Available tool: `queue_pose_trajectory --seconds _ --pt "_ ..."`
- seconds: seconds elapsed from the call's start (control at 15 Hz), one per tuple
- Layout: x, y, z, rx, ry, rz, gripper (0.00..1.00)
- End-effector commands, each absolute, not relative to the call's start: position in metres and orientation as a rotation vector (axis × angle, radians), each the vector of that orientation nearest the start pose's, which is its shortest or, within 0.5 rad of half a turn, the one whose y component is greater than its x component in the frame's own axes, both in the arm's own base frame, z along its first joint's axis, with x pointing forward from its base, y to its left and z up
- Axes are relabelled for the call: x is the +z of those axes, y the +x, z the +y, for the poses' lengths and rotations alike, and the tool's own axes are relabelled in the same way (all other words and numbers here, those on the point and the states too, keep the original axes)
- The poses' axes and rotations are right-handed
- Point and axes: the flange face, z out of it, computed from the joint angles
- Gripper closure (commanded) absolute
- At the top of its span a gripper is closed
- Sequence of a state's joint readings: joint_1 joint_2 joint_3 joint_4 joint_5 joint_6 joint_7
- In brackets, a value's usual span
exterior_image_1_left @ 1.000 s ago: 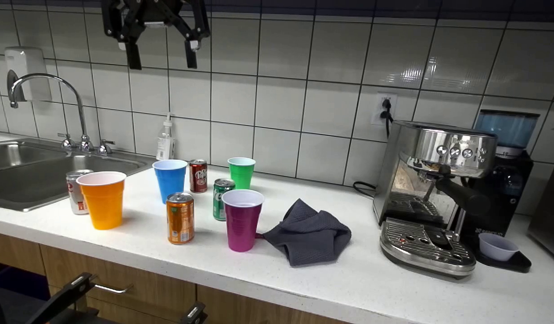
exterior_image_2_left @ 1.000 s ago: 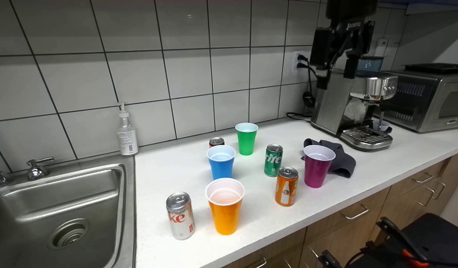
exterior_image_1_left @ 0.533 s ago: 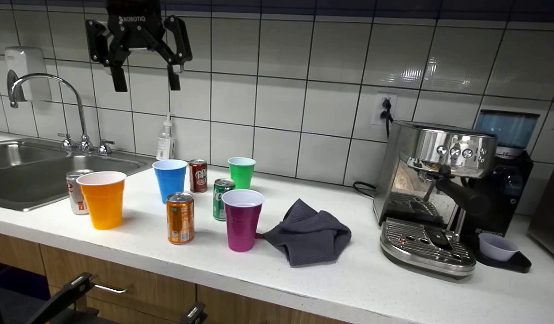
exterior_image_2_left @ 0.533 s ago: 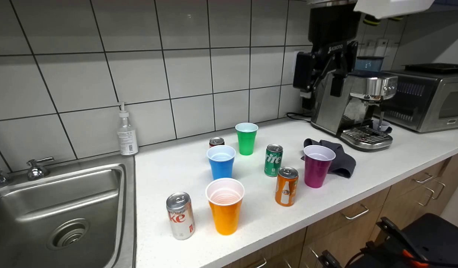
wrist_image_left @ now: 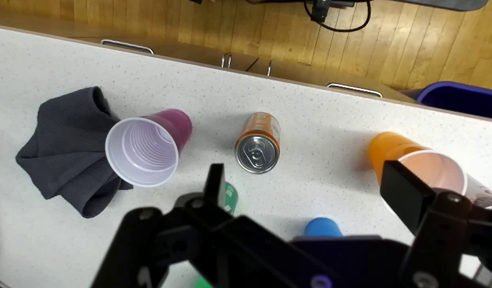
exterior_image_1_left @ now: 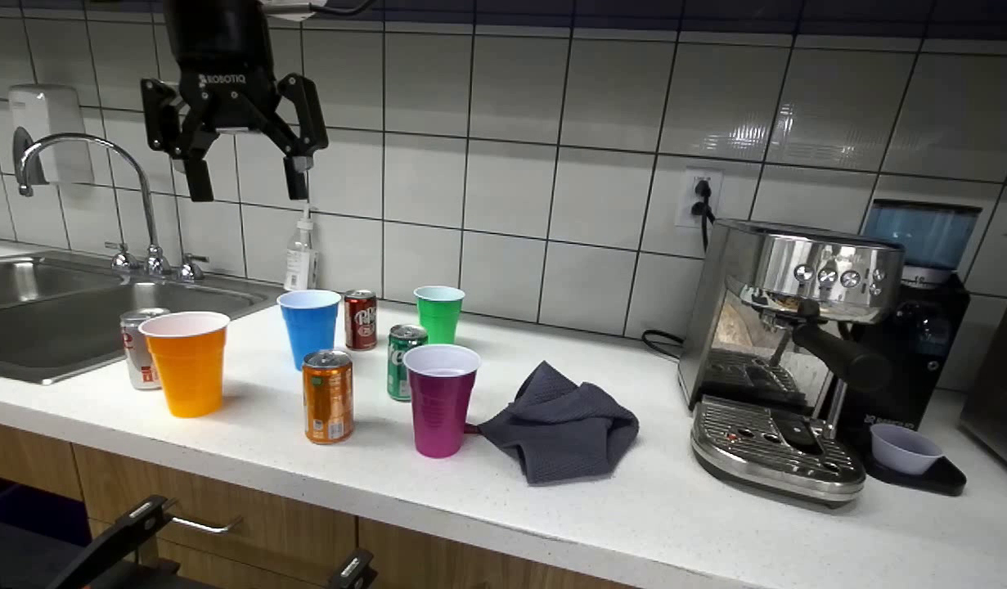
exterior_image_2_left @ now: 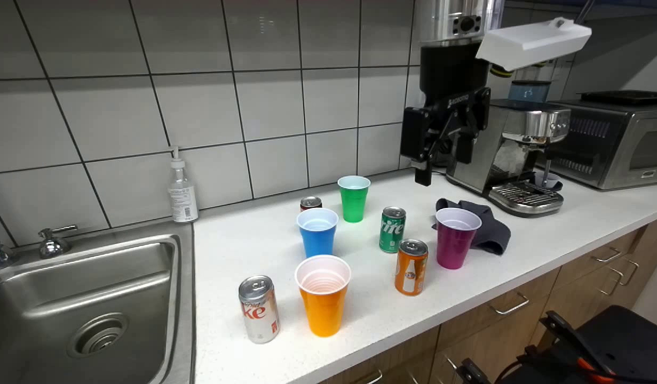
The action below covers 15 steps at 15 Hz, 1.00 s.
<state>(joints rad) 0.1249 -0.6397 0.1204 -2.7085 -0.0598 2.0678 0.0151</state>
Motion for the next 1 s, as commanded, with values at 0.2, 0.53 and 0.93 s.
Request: queue_pose_trajectory --seconds 0.2,0.53,0.93 --pt "0.416 0.333 0.084 -0.009 -3.239 -0.419 0.00" --pt "0.413 0.332 0.089 -0.028 -3.244 -0.381 0.00" --pt "0.400 0.338 0.104 -0.035 -3.213 -0.136 0.00"
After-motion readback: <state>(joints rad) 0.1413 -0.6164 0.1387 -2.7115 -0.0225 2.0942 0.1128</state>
